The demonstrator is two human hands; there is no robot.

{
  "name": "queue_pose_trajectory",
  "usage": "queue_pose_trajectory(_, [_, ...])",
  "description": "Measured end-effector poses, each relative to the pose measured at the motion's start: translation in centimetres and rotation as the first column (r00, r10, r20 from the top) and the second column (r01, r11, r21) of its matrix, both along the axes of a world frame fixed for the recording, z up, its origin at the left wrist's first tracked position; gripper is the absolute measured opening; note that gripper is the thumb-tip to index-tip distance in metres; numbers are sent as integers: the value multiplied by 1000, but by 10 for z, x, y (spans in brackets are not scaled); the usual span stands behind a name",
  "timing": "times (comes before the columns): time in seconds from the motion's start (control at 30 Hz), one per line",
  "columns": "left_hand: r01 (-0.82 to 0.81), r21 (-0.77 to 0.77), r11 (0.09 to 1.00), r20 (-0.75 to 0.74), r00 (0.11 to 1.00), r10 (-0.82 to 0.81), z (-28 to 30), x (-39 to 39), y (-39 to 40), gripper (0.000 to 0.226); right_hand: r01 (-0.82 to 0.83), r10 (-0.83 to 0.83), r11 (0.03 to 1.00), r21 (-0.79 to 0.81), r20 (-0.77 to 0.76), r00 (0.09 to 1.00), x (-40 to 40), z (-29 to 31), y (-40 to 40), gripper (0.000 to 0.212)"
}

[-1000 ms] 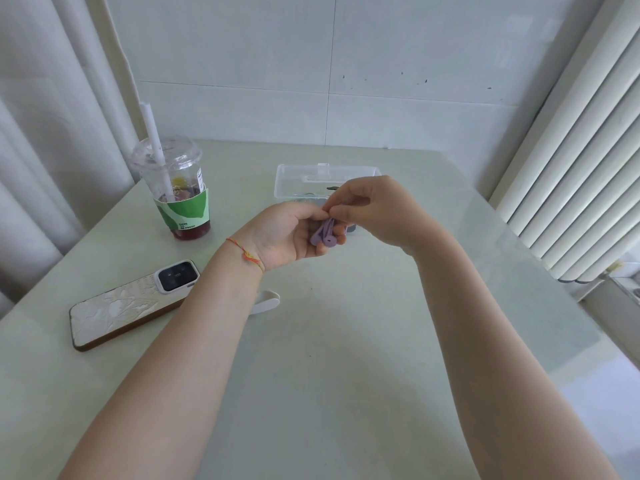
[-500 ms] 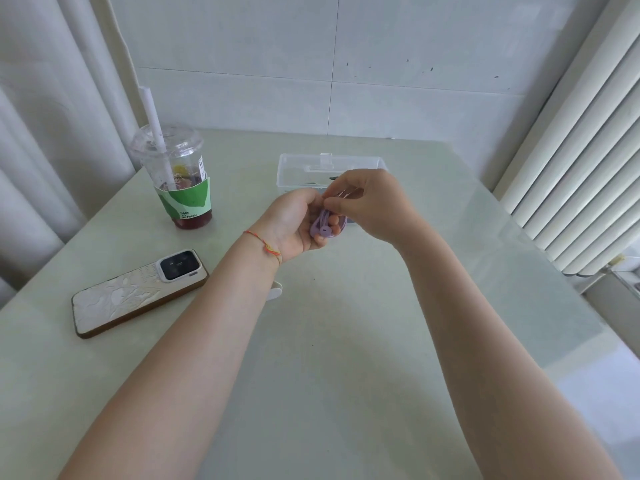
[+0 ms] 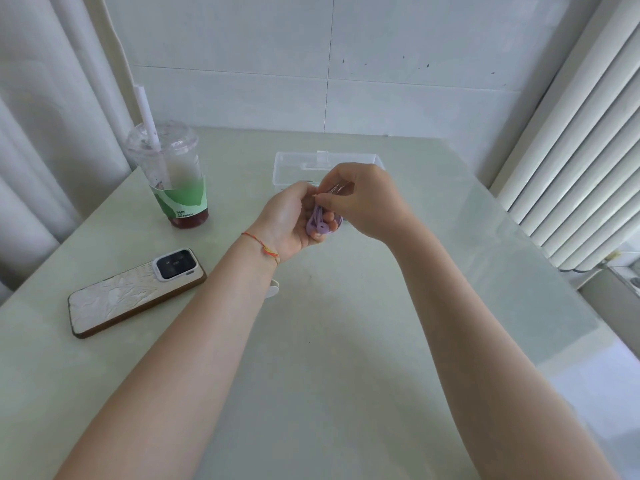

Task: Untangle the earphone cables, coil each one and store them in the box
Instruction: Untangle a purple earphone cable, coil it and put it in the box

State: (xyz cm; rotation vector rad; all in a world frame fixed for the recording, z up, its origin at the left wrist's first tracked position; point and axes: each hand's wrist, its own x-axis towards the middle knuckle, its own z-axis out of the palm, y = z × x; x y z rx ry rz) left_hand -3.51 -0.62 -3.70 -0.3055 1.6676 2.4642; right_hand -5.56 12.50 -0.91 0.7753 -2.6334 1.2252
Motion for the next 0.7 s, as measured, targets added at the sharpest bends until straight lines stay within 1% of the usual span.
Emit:
queue_pose_trajectory(0.1, [-14,-43,999,-1,1000,14,1,0,4,28,8,-8,1000,27,-5,1000,1,-1,0,5])
queue_pose_trajectory(0.2, [-14,-40,999,-7,1000,14,0,-1,3,27,1,-1,1000,6,0,1000,-1,-1,1,4])
queue_pose_trajectory(0.3, [26,-5,1000,-42,999,-26,0,0,0,23,3,-2,1000,-26,37,999,-3,1,5,3])
queue_pose_trajectory(0.4, [117,91,989,-82,991,-109,2,2,-4,18,27,-19,995,-93,88,996,-5,4,12,4])
queue_pose_trajectory(0.43, [145,100,984,-101,986,-135,2,2,-5,17,44,-31,992,-118,102,994,-6,4,15,4])
queue_pose_trajectory(0.47, [160,82,984,-121,981,-150,2,2,-5,15,59,-43,988,-141,114,993,-7,4,17,3])
queue_pose_trajectory(0.53, [144,-7,990,-156,977,-143,0,1,-5,11,89,-66,981,-173,134,989,-10,3,20,1])
queue_pose_trajectory(0.63, [50,-126,991,-167,983,-71,-2,0,-4,20,107,-77,975,-193,158,984,-12,3,21,1])
queue_pose_trajectory(0.7, [-9,-202,979,-176,984,-27,-2,1,-4,19,99,-64,975,-197,177,982,-12,3,21,1])
